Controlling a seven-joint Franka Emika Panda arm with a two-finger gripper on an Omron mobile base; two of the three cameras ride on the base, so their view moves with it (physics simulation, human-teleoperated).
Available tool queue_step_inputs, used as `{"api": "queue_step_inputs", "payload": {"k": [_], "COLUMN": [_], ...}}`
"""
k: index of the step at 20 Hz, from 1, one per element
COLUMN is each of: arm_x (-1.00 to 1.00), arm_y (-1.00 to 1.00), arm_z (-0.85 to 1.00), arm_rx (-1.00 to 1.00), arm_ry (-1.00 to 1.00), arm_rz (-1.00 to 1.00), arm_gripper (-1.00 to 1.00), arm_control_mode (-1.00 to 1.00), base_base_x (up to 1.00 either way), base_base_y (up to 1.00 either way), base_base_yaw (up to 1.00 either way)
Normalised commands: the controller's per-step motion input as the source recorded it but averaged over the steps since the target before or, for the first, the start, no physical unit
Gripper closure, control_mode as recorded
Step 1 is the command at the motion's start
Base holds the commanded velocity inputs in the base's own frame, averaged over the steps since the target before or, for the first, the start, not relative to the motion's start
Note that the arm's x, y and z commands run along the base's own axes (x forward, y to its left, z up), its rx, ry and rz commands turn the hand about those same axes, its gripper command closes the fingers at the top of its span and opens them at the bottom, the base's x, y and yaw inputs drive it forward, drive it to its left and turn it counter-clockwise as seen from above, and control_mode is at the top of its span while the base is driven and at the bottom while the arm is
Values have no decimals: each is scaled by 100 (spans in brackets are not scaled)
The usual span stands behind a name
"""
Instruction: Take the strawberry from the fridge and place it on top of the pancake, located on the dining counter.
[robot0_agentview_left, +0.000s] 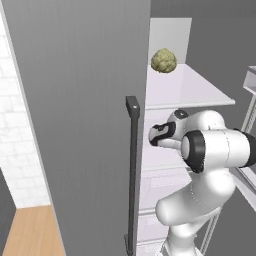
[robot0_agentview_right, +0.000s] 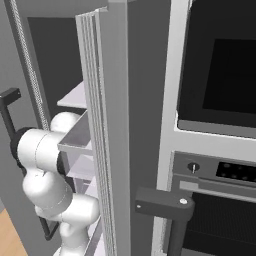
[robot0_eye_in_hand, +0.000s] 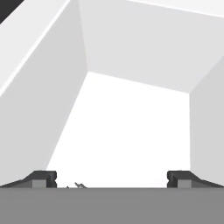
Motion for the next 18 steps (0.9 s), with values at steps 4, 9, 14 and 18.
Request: {"api": "queue_step_inputs", "payload": {"k": [4,9,14,18], "arm_x": [-73,-14,-7,-36], "arm_y": [0,3,11,7], "arm_z": [-23,-11,-17,-28], "arm_rx": [0,0,0,0], "arm_ry": [0,0,0,0], "arm_rz": [0,0,0,0], "arm_gripper": [-100,-100,100,100], "arm_control_mode": [-100,-100,-100,-100], "base_base_x": [0,0,0,0], "base_base_y": [0,0,0,0], "base_base_yaw": [0,0,0,0]}}
